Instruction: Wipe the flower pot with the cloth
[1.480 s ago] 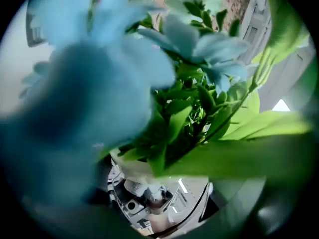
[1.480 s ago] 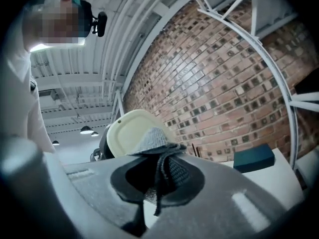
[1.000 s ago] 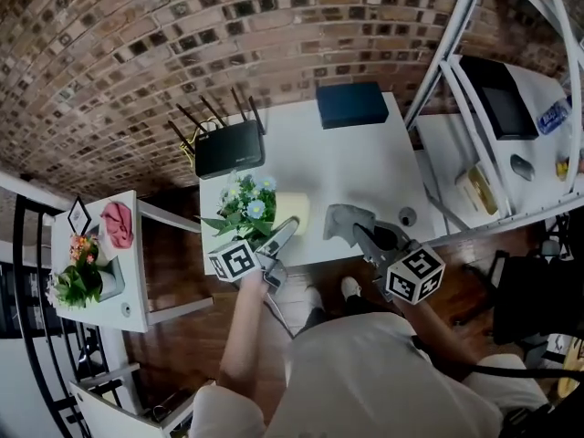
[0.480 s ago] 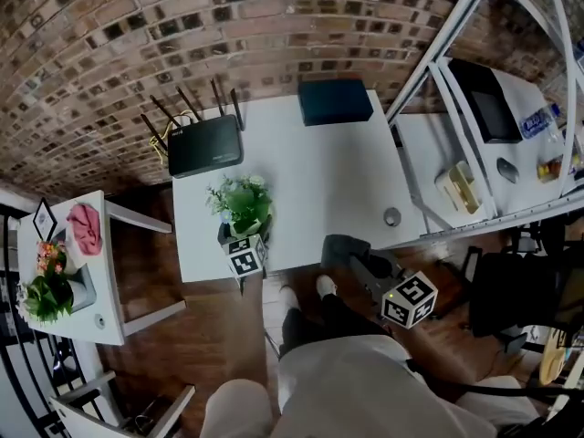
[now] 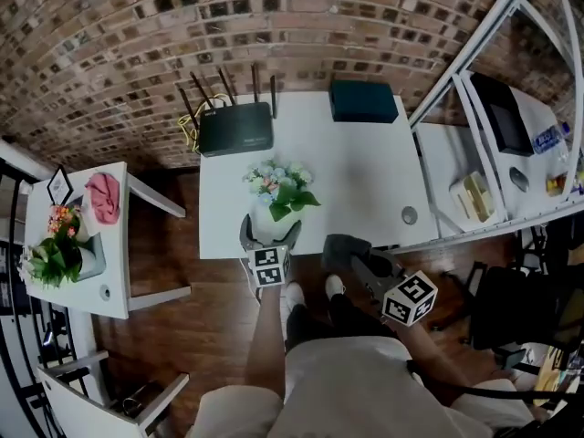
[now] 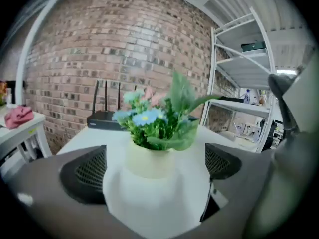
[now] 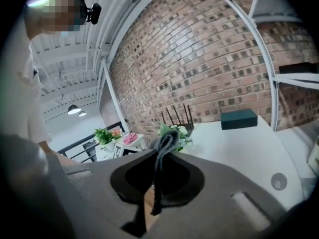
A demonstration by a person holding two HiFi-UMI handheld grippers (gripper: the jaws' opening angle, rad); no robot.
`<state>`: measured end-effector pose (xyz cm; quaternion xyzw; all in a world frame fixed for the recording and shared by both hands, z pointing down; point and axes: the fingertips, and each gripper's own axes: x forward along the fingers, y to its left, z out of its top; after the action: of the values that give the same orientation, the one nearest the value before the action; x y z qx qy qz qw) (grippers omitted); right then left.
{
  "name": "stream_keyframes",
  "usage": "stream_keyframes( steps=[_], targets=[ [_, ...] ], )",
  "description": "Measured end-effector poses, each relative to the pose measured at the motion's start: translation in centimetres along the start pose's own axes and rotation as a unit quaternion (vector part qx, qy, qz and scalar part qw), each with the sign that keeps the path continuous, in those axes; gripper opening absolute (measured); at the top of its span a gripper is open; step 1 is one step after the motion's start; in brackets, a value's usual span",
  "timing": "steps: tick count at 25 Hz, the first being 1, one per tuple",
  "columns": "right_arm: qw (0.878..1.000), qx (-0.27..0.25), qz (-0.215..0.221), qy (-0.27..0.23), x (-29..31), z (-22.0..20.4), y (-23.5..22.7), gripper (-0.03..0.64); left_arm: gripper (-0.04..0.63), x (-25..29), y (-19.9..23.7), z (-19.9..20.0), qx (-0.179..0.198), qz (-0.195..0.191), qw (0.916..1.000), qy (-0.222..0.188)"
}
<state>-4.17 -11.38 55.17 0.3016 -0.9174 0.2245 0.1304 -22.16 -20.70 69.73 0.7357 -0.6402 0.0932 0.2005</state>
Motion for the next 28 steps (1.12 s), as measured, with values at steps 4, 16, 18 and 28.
stream_keyframes(
  steps=[4, 16, 18, 28],
  targets=[
    [0.999, -0.01, 0.019, -0.033, 0.8, 2.0, 2.0, 0.002, 0.629, -7.8, -0.2, 5.5, -0.001, 0.021, 0.9974, -0.07],
    [0.983, -0.148, 0.025, -0.106, -12.4, 3.6, 3.7, 0.002, 0.623, -26.0, -14.1, 12.3, 0.023, 0.073, 0.9785, -0.191],
    [0.98, -0.164, 0.029, -0.107, -14.9, 2.7, 3.7, 0.002, 0.622, -28.2, -16.5, 12.5, 0.032, 0.08, 0.9763, -0.198],
    [0.978, -0.129, 0.017, -0.163, -25.0, 2.8, 5.9, 0.003, 0.607, -39.0, -21.8, 11.6, 0.051, 0.147, 0.9671, -0.201]
  ],
)
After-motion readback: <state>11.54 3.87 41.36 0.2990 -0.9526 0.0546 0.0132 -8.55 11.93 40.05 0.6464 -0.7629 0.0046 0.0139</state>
